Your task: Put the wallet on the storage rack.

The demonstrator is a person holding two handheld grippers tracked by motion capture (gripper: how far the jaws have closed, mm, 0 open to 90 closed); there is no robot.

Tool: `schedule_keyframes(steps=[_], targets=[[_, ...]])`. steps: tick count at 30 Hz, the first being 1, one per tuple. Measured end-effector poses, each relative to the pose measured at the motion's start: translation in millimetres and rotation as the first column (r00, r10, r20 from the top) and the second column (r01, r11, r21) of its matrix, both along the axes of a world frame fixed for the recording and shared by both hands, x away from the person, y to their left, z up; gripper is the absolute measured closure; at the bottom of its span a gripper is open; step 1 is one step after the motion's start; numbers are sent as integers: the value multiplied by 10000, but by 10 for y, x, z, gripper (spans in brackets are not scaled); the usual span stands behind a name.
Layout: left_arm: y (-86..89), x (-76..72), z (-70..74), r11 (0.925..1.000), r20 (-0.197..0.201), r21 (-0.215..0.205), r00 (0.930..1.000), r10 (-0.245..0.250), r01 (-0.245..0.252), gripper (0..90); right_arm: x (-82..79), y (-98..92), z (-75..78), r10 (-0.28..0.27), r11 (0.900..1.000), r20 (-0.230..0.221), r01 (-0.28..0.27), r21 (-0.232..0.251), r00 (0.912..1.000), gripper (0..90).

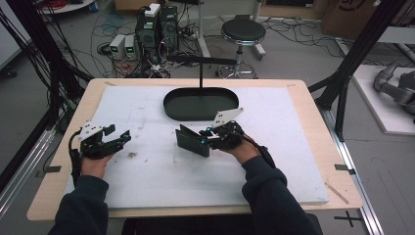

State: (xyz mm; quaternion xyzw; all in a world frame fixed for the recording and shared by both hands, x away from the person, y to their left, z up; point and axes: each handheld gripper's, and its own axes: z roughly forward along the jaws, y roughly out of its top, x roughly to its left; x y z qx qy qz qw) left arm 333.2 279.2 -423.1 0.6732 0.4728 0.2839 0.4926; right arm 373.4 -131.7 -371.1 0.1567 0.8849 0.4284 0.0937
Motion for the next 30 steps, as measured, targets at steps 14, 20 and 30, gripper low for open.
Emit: schedule_keyframes(steps=[14,20,30], targets=[[0,1,-1,10000,15,-38,10000,-4,4,333,91,137,-242,-1071,9932,-669,1036,-535,9920,259],[3,0,1,10000,38,-48,10000,-2,2,334,94,218,-275,-717,9953,-998,647,-715,9924,690],[0,4,-1,10000,29,-50,10000,-18,18,334,151,54,-3,-1480,9889,-529,1472,-189,9876,787]])
